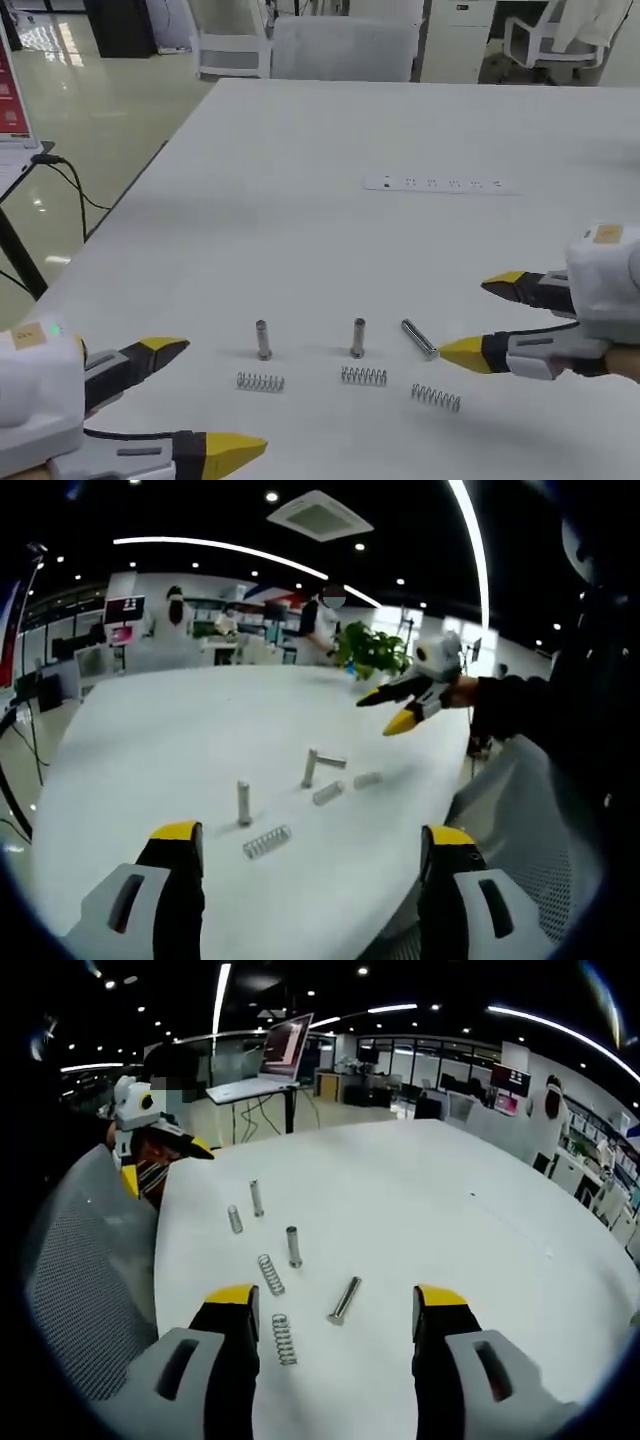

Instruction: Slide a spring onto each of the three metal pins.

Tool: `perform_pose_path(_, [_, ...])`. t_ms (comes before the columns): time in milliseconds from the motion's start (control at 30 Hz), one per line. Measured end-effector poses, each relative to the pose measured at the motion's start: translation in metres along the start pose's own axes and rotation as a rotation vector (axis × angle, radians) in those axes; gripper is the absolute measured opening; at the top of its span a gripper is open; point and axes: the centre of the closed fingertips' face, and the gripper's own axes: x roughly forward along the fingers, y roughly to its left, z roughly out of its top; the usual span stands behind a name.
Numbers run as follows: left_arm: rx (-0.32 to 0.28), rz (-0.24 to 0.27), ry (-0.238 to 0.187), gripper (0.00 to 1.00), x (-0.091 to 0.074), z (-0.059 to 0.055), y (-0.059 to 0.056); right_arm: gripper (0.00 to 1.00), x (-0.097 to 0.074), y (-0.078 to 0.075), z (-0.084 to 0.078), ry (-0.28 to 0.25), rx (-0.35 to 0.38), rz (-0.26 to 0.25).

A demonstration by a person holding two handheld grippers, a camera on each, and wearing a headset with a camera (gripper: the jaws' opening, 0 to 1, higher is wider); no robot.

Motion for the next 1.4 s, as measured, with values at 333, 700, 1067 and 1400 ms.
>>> perform_pose_path(333, [0.007, 0.001, 0.003, 0.86, 0.000, 0.003, -0.002, 0.46, 0.030, -0.013, -0.002, 0.115, 0.045, -0.016])
perform_pose_path(700, [0.013, -0.008, 0.004, 0.85, 0.002, 0.005, -0.006, 0.27, 0.064, -0.013, -0.028, 0.274, 0.126, -0.019])
perform_pose_path(1067, [0.011, -0.013, 0.005, 0.84, 0.003, 0.003, -0.004, 0.15, 0.085, -0.020, -0.037, 0.355, 0.170, -0.056])
perform_pose_path(1400, [0.011, -0.012, 0.012, 0.83, 0.003, 0.001, -0.004, 0.11, 0.096, -0.024, -0.042, 0.414, 0.193, -0.078])
